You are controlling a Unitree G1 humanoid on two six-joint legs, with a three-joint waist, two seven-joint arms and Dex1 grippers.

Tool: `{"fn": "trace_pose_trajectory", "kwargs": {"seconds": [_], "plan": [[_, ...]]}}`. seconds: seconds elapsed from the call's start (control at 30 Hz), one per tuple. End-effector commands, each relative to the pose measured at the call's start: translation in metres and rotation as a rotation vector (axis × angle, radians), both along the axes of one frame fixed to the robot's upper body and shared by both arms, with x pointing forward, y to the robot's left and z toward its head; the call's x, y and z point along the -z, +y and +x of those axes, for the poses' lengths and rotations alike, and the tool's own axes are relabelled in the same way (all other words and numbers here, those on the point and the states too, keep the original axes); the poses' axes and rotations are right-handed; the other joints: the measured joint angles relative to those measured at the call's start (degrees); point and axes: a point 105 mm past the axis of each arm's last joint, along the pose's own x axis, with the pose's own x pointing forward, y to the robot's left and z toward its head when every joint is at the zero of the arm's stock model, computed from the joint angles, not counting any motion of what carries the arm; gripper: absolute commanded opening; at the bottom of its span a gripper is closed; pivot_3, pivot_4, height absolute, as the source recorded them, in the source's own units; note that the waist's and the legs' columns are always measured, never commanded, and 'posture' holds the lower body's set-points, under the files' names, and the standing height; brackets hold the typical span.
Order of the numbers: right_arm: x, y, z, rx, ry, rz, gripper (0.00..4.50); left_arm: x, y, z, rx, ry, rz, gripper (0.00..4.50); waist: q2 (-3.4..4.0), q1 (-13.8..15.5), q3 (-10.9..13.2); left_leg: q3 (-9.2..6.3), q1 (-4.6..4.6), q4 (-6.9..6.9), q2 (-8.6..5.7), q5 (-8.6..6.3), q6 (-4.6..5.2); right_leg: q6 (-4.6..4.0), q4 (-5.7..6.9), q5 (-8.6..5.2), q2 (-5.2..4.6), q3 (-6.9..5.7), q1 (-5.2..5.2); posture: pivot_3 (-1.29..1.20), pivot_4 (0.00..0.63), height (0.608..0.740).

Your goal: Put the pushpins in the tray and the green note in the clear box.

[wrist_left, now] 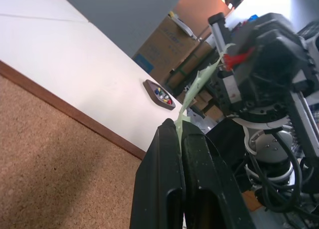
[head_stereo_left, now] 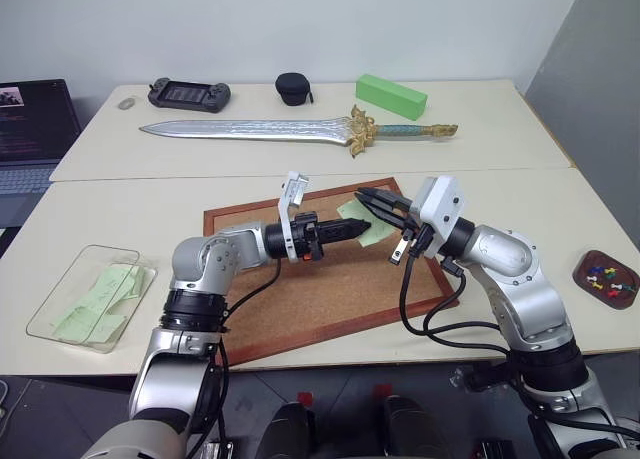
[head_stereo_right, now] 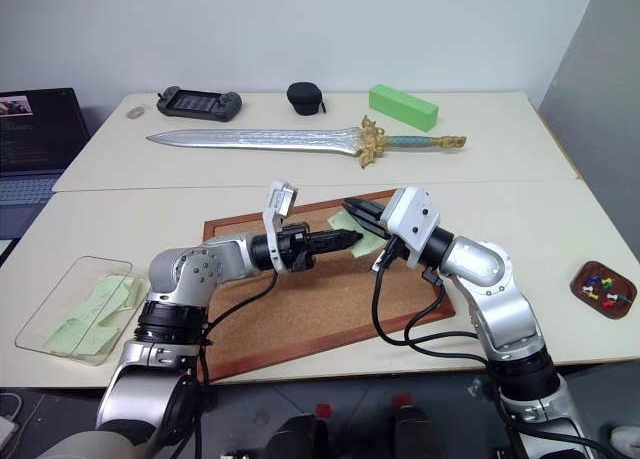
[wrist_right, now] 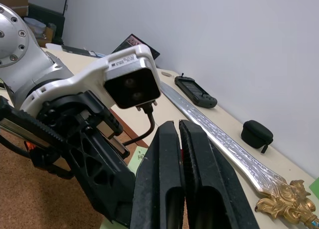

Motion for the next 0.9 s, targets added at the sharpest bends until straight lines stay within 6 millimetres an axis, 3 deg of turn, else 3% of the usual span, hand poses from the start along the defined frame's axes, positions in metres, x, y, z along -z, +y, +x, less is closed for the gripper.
{"fn": "trace_pose_trajectory", "kwargs": {"seconds": [0.03, 0.27, 0.4, 0.63, 0.7, 0.73, 0.87, 0.9], "plan": [[-0.017, 0.003, -0.009, -0.019, -0.069, 0.018, 0.0, 0.002, 0.008, 0.002, -0.024, 0.046, -0.001, 0.01, 0.0, -0.09, 0.0, 0.01, 0.01, 0.0, 0.0, 0.0, 0.0, 0.0, 0.0, 0.0, 0.0, 0.0, 0.0, 0.0, 0.15, 0.74], [-0.016, 0.0, -0.009, -0.007, -0.072, 0.015, 0.0, 0.004, 0.01, -0.001, -0.017, 0.081, 0.001, 0.01, 0.0, -0.01, 0.0, -0.01, 0.0, -0.01, 0.01, 0.02, -0.03, 0.0, 0.0, 0.0, 0.01, 0.0, -0.02, 0.0, 0.15, 0.74], [-0.011, -0.012, -0.005, 0.055, -0.055, 0.007, 0.0, -0.004, 0.002, -0.011, 0.042, -0.037, 0.035, 0.01, 0.0, 0.02, 0.0, -0.02, 0.0, -0.02, 0.01, 0.06, -0.11, 0.0, 0.0, 0.0, -0.01, -0.01, -0.02, 0.0, 0.15, 0.74], [0.016, -0.098, 0.001, 0.477, 0.109, 0.069, 0.0, -0.02, -0.014, -0.038, 0.194, -0.423, 0.166, 0.01, 0.0, 0.5, 0.0, -0.02, -0.11, -0.04, 0.01, 0.11, -0.19, -0.01, -0.05, 0.0, -0.12, 0.06, -0.02, 0.0, 0.15, 0.74], [0.021, -0.132, -0.004, 0.647, 0.153, 0.123, 0.0, -0.02, -0.023, -0.039, 0.208, -0.574, 0.21, 0.01, 0.0, 0.62, 0.0, -0.01, -0.14, -0.04, 0.0, 0.1, -0.19, -0.01, -0.08, -0.01, -0.16, 0.07, -0.01, 0.0, 0.15, 0.74], [0.023, -0.158, -0.007, 0.779, 0.172, 0.161, 0.0, -0.02, -0.03, -0.041, 0.225, -0.661, 0.228, 0.01, 0.0, 0.74, 0.0, 0.0, -0.17, -0.04, -0.03, 0.1, -0.18, -0.01, -0.09, -0.01, -0.16, 0.09, -0.02, 0.0, 0.15, 0.74], [0.028, -0.215, -0.022, 1.049, 0.209, 0.235, 0.0, -0.017, -0.045, -0.046, 0.262, -0.848, 0.244, 0.01, 0.01, 0.57, 0.0, 0.11, -0.16, -0.01, -0.03, 0.05, -0.08, -0.01, -0.07, -0.01, -0.14, 0.16, -0.01, 0.0, 0.15, 0.74], [0.035, -0.239, -0.029, 1.139, 0.259, 0.294, 0.0, -0.018, -0.053, -0.045, 0.257, -0.887, 0.232, 0.01, 0.01, 0.37, 0.0, 0.13, -0.16, -0.01, -0.03, 0.02, -0.03, -0.01, -0.08, -0.01, -0.11, 0.17, -0.02, 0.0, 0.15, 0.74]]}}
